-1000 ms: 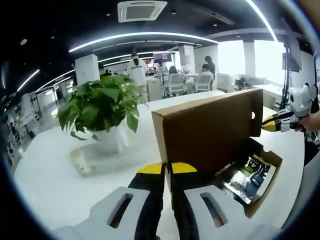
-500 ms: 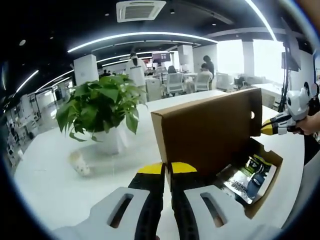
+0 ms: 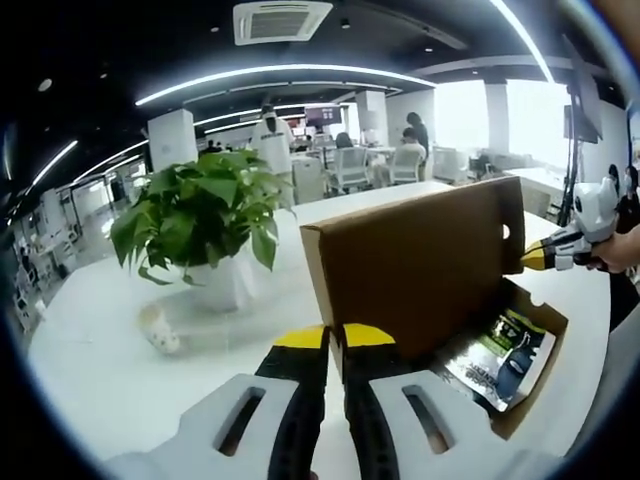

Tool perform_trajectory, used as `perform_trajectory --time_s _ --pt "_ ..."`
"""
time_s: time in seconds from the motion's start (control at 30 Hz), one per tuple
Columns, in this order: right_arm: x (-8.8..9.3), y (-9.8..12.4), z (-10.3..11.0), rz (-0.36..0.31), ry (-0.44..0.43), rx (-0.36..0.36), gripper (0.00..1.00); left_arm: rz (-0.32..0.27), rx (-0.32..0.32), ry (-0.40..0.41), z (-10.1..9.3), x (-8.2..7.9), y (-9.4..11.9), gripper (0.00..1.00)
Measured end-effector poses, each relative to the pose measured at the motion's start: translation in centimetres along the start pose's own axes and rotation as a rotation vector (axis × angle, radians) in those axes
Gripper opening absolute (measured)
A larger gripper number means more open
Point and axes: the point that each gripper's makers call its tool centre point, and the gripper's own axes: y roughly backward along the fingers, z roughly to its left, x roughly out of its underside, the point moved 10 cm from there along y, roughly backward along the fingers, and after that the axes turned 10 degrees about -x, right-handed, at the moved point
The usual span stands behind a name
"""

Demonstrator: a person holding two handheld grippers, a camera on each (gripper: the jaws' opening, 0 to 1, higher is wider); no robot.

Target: Operate the shoe box by opening the lid, removing the specified soft item, and placing it in the target area until the item is outside and the box remains undamaged.

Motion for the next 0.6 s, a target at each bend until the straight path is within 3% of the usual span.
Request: perform_trajectory --time_s 0.23,0.6 --pt "0.0 0.0 -0.2 0.006 0.007 -0.004 0.0 -0.009 -0.012 0.001 0.0 0.3 -0.2 0.11" --pt "-0.1 -0.1 -0.1 0.009 0.005 -0.003 0.0 -0.004 -0.022 0.008 0.3 1.7 0.8 0.12"
